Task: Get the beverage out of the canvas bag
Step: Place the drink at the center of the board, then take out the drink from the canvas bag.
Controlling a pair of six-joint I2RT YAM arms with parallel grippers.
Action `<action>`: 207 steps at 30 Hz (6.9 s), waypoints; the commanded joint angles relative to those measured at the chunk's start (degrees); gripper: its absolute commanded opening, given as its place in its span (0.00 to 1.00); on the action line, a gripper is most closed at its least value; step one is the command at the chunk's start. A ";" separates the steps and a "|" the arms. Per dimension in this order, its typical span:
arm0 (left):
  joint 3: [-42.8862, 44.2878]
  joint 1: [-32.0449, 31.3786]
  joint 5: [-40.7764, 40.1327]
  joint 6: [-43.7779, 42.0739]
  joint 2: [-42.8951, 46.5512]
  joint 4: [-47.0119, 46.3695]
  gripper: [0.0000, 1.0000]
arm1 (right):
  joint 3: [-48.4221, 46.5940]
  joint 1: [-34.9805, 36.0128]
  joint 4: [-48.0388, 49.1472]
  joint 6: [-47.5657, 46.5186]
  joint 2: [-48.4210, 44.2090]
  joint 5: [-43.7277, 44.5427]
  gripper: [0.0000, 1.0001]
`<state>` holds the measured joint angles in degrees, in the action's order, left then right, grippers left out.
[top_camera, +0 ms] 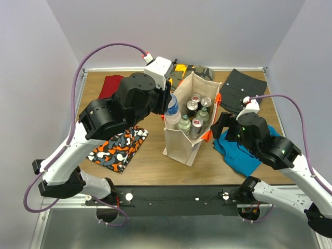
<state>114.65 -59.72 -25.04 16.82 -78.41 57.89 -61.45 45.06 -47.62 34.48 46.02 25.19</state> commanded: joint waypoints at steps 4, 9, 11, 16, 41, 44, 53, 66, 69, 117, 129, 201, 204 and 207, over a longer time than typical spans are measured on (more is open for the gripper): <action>1.10 -0.13 -5.63 -1.61 3.35 -8.67 0.00 | 0.02 0.47 0.59 -0.11 -0.14 -0.23 1.00; 0.05 -0.22 -9.59 -3.02 5.02 -8.23 0.00 | 0.19 0.38 -0.02 0.24 -0.58 -0.05 1.00; 0.31 -0.13 -10.91 -3.63 5.11 -7.79 0.00 | 0.54 0.38 0.24 0.32 -1.10 0.03 1.00; -1.01 -0.04 -13.80 -4.43 5.37 -7.26 0.00 | 0.90 0.38 1.12 0.15 -1.20 -0.23 1.00; -19.47 20.25 1.20 -7.33 3.02 -22.82 0.00 | -1.83 0.38 0.16 -1.34 2.40 -1.55 1.00; -20.34 21.40 4.28 -7.68 0.46 -25.97 0.00 | -2.79 0.38 0.42 -1.43 3.46 -1.55 1.00; -22.28 23.33 10.80 -7.59 -6.65 -35.29 0.00 | -4.55 0.47 0.16 -0.47 5.75 -1.46 1.00; -21.48 26.94 15.89 -9.79 -17.65 -45.48 0.00 | -6.57 0.38 -1.95 -0.20 8.99 -0.40 1.00; -21.22 27.82 16.77 -9.79 -20.55 -46.63 0.00 | -7.19 0.47 -1.87 -0.20 9.70 -0.40 1.00; -22.45 30.54 16.60 -7.24 -27.50 -47.60 0.48 | -4.99 0.38 1.03 1.03 11.55 -1.72 1.00; -23.16 30.63 15.99 -6.89 -22.05 -43.39 0.76 | -2.27 0.38 2.79 2.26 10.50 -1.73 1.00; -29.31 5.94 11.86 1.82 -14.58 -24.40 0.99 | 3.01 0.47 3.49 -3.28 4.60 8.03 1.00; -30.45 4.97 10.98 1.90 -14.40 -24.58 0.99 | 2.48 0.38 3.41 -2.84 5.83 9.09 1.00; -31.77 3.83 9.84 1.55 -13.96 -25.45 0.99 | 1.60 0.38 2.36 -1.96 8.19 10.05 1.00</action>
<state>84.93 -54.39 -11.77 17.72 -94.50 33.76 -58.06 45.08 -42.94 30.26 51.64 31.90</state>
